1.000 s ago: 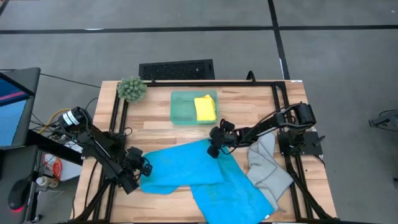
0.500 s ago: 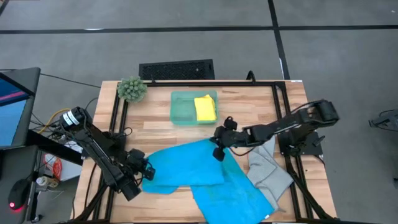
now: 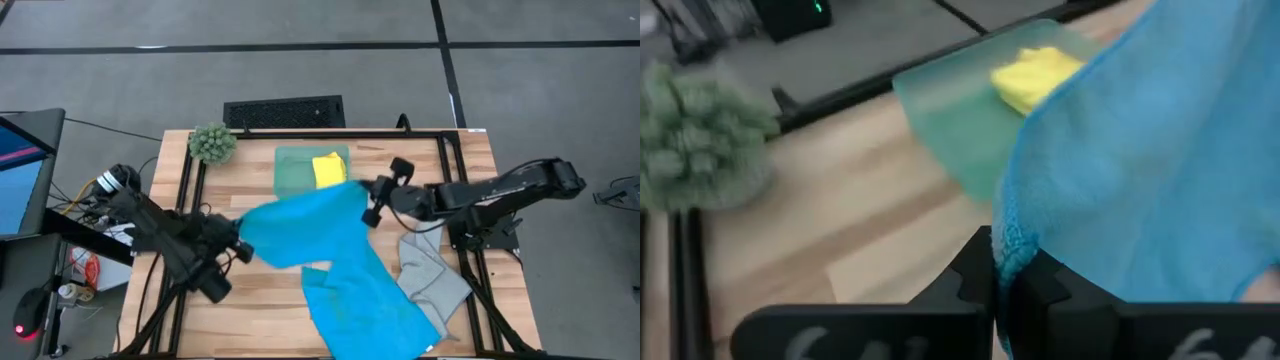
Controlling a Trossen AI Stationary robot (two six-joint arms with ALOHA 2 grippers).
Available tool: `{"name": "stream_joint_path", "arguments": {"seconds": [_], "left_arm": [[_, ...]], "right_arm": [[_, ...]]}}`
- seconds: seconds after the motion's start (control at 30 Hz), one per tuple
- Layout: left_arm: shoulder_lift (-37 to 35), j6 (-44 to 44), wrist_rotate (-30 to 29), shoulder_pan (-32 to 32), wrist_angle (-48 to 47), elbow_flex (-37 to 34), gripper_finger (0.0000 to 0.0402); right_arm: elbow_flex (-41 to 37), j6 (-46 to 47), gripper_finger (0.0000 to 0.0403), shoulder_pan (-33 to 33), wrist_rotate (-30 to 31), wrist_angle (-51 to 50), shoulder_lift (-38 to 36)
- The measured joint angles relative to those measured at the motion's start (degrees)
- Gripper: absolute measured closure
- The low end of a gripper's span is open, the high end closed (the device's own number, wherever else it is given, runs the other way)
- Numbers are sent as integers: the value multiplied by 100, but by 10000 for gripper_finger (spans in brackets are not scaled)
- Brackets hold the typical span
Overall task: Fold microfiber towels
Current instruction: Fold the left blue microfiber towel
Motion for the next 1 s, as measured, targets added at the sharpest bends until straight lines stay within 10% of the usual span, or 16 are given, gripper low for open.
{"name": "stream_joint_path", "arguments": {"seconds": [0.53, 1.0], "left_arm": [[-1267, 2872, -1136, 1530, 1, 13, 401], [-121, 2736, 606, 161, 1210, 11, 401]], "right_arm": [[2, -1290, 395, -272, 623, -110, -791], [-841, 1727, 395, 2073, 526, -1388, -781]]}}
